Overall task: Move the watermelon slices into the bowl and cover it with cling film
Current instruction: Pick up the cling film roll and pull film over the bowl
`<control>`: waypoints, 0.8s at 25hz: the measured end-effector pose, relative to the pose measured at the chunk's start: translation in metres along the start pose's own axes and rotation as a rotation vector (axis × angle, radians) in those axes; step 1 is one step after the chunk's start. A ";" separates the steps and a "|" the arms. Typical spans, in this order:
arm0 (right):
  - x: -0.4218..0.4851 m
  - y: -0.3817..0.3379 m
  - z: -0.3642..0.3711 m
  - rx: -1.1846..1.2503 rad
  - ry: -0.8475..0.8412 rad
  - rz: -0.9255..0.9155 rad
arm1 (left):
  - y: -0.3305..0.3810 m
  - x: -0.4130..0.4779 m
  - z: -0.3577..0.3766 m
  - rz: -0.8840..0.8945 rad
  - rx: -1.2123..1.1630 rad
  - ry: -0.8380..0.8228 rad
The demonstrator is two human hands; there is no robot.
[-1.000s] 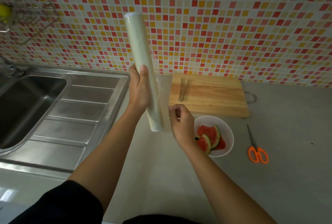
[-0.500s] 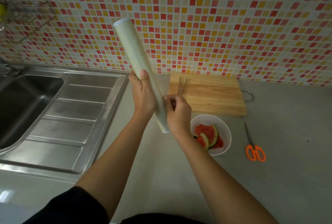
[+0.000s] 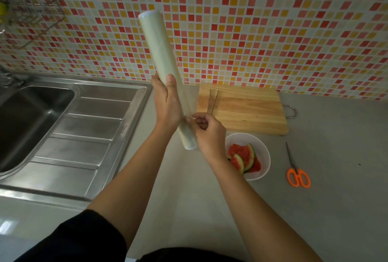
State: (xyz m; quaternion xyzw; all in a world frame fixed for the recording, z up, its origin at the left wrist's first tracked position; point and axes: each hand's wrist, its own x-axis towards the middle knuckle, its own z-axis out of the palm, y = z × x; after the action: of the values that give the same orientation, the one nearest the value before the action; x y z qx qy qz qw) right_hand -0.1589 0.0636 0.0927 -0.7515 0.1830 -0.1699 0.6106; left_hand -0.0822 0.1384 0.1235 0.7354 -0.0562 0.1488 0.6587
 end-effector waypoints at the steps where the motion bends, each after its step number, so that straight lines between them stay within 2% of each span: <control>1: -0.001 0.001 0.000 0.021 0.036 -0.003 | 0.001 0.000 0.001 0.003 -0.003 0.010; 4: -0.004 -0.001 0.001 0.032 0.090 -0.047 | 0.003 0.000 0.002 0.016 -0.003 0.018; 8: -0.004 -0.002 0.003 -0.071 0.113 -0.092 | 0.002 -0.002 0.002 0.018 -0.015 0.064; 15: 0.001 0.004 0.009 -0.252 0.058 -0.079 | 0.002 -0.005 0.005 -0.026 -0.043 0.131; 20: 0.004 0.012 0.001 -0.214 0.095 -0.105 | 0.000 -0.004 0.002 -0.056 -0.035 0.120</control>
State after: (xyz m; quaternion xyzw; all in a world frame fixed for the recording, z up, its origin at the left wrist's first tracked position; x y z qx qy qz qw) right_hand -0.1555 0.0607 0.0812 -0.8122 0.1891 -0.2165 0.5077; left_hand -0.0857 0.1355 0.1224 0.7148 0.0011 0.1731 0.6776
